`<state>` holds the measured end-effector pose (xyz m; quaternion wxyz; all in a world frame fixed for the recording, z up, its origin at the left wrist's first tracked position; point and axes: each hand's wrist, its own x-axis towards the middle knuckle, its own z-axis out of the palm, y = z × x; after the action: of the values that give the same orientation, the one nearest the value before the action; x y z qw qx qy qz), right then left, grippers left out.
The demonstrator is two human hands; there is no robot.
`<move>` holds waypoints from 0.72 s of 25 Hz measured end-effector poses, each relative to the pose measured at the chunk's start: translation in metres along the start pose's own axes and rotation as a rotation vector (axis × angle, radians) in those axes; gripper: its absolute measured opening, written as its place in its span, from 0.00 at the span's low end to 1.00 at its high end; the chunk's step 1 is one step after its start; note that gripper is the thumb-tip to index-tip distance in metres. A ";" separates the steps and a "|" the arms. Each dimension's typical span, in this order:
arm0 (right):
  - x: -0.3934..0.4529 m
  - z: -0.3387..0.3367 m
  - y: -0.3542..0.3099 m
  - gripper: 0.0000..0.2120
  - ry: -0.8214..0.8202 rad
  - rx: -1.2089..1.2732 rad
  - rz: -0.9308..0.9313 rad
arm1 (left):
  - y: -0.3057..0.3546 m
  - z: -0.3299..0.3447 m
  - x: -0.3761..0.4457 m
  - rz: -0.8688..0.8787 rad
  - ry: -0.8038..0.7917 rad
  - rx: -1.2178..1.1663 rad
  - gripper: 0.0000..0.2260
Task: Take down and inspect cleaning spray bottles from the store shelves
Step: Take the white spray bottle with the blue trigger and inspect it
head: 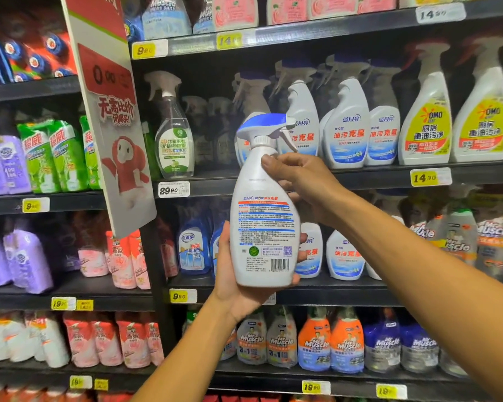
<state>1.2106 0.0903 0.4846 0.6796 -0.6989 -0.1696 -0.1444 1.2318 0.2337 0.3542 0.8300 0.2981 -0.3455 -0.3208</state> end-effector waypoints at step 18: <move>0.003 0.006 0.021 0.13 0.103 -0.171 -0.096 | -0.003 0.026 0.001 0.300 0.606 1.099 0.36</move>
<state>1.2222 0.0958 0.4666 0.6175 -0.7371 -0.1548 -0.2266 1.2119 0.2237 0.3676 0.6531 0.7055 -0.2474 0.1208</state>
